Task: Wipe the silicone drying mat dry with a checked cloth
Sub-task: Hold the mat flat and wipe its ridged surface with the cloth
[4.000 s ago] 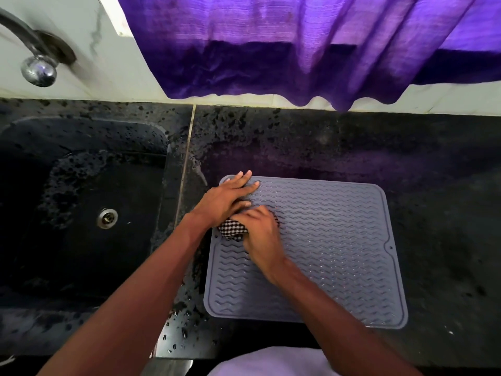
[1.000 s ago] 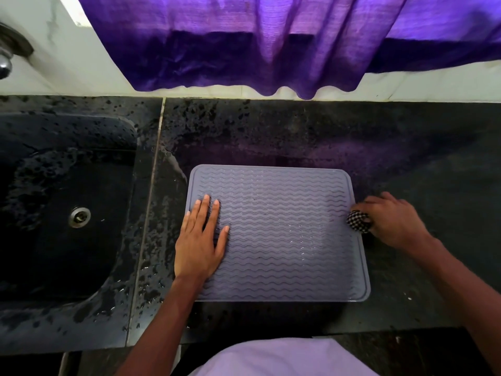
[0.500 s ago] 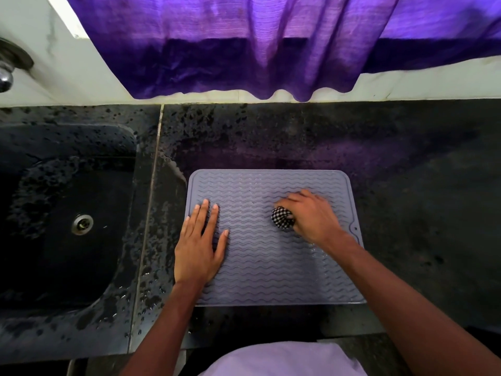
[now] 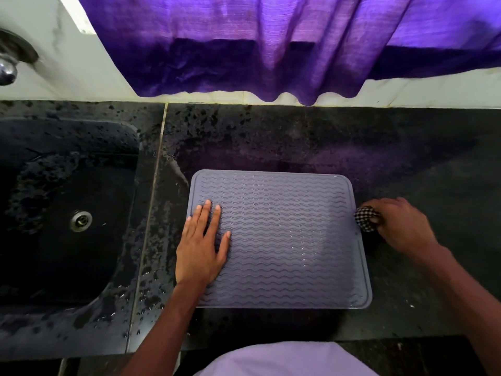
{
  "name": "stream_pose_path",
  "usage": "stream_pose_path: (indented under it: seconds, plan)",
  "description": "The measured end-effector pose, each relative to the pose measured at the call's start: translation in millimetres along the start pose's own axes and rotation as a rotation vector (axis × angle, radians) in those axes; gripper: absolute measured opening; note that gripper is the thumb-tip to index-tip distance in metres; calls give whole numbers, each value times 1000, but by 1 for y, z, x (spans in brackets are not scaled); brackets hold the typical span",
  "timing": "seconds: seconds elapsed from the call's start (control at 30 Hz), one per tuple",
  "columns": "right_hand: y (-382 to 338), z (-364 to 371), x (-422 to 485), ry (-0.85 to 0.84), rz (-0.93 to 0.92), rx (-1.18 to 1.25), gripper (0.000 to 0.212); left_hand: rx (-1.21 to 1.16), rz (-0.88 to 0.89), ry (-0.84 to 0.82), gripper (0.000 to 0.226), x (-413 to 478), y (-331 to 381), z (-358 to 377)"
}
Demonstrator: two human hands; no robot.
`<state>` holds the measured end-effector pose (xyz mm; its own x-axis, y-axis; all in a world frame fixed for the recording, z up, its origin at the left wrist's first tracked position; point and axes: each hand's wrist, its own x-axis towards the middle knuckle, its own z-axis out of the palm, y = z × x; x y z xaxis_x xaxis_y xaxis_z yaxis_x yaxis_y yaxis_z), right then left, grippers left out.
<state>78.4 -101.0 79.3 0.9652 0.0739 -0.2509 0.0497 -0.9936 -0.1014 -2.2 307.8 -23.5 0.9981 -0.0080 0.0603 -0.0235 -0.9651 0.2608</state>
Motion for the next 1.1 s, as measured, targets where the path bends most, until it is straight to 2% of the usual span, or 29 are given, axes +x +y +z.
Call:
stream_pose_path:
  seconds: [0.1,0.17,0.27,0.37,0.5,0.6,0.87,0.97,1.1]
  plan:
    - [-41,-2,7,90,-125,257,57,-4,2,1,66,0,0,0]
    - [-84,4,15,114,-256,317,58,-9,1,0,66,0,0,-1]
    - [-136,23,29,117,-363,225,61,-19,-1,-2,66,0,0,-3]
    - [-159,41,28,94,-338,132,66,-24,1,2,66,1,-1,-4]
    - [-139,44,22,119,-256,101,63,-26,4,1,66,1,-2,-3]
    - [-102,36,20,73,-191,74,62,-28,5,10,66,0,-2,-2]
    - [-11,14,3,127,73,16,53,-13,0,20,66,0,0,-1]
    - [-26,17,14,206,0,133,55,-3,-2,17,67,0,1,-2]
    - [-97,18,34,251,-292,311,58,-7,3,19,66,0,1,-2]
